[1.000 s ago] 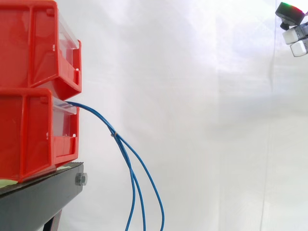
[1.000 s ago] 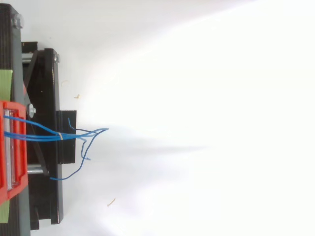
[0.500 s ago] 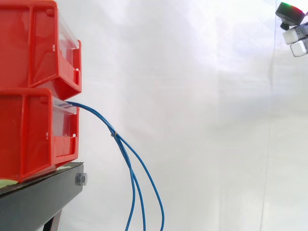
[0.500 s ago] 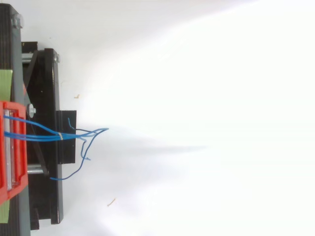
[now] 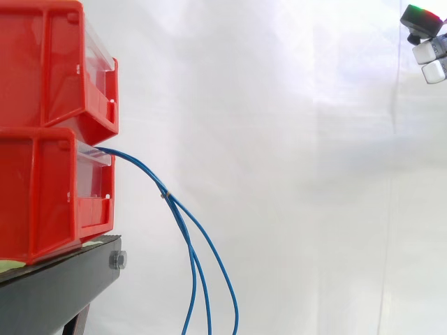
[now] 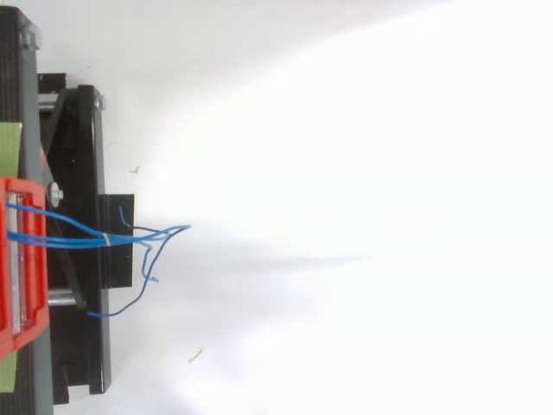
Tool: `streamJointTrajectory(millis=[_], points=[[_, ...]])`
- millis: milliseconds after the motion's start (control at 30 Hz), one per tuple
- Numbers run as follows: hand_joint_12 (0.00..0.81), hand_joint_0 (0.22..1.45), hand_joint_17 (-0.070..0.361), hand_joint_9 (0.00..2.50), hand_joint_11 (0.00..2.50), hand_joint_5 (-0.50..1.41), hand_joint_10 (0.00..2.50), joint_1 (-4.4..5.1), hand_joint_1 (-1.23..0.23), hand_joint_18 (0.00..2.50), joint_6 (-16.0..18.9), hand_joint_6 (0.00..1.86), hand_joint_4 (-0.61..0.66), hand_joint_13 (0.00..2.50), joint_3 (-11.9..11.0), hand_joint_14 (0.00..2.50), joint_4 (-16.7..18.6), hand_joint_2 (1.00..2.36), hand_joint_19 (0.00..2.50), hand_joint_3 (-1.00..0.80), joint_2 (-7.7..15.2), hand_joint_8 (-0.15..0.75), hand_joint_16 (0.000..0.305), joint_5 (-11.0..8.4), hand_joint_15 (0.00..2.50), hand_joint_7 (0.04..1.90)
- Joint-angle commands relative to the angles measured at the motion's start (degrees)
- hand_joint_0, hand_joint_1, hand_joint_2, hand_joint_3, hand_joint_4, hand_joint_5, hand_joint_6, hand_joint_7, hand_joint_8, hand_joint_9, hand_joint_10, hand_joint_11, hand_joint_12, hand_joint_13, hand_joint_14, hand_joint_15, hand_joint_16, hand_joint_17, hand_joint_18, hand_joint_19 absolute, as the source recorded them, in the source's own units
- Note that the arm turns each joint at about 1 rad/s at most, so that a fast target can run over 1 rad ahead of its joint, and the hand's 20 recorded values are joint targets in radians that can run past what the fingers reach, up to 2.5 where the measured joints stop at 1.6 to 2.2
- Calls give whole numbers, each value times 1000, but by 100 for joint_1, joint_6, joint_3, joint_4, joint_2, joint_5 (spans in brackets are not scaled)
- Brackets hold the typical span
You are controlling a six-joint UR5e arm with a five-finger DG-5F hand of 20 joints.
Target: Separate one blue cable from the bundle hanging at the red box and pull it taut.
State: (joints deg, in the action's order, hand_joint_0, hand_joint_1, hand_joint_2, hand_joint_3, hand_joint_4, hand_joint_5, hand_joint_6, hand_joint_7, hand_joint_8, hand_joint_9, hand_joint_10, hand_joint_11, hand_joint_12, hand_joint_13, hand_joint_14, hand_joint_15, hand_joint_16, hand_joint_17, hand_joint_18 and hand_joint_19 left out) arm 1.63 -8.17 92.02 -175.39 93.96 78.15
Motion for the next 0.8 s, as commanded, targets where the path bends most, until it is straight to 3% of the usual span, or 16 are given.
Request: streamJointTrajectory(millis=[0, 233, 433, 600, 767], points=[[339, 573, 109, 481, 345, -206, 11, -5, -580, 424, 0, 503, 254, 390, 1, 10, -57, 1002, 459, -470, 0, 258, 48, -2, 290, 862], [340, 574, 108, 482, 345, -204, 13, 31, -580, 428, -114, 503, 256, 389, 1, 11, -101, 1002, 458, -470, 0, 258, 48, 7, 298, 862], [339, 573, 108, 483, 345, -203, 13, 83, -580, 417, -343, 503, 256, 390, 1, 12, 84, 1002, 457, -469, 44, 260, 48, -2, 296, 860], [339, 573, 108, 489, 350, -202, 11, 119, -580, 424, -360, 503, 260, 392, 1, 10, 171, 1002, 459, -469, 281, 263, 48, 34, 291, 859], [340, 573, 108, 499, 350, -201, 11, 162, -579, 431, -360, 503, 261, 396, 1, 10, 725, 1002, 459, -468, 773, 263, 48, 16, 294, 860]])
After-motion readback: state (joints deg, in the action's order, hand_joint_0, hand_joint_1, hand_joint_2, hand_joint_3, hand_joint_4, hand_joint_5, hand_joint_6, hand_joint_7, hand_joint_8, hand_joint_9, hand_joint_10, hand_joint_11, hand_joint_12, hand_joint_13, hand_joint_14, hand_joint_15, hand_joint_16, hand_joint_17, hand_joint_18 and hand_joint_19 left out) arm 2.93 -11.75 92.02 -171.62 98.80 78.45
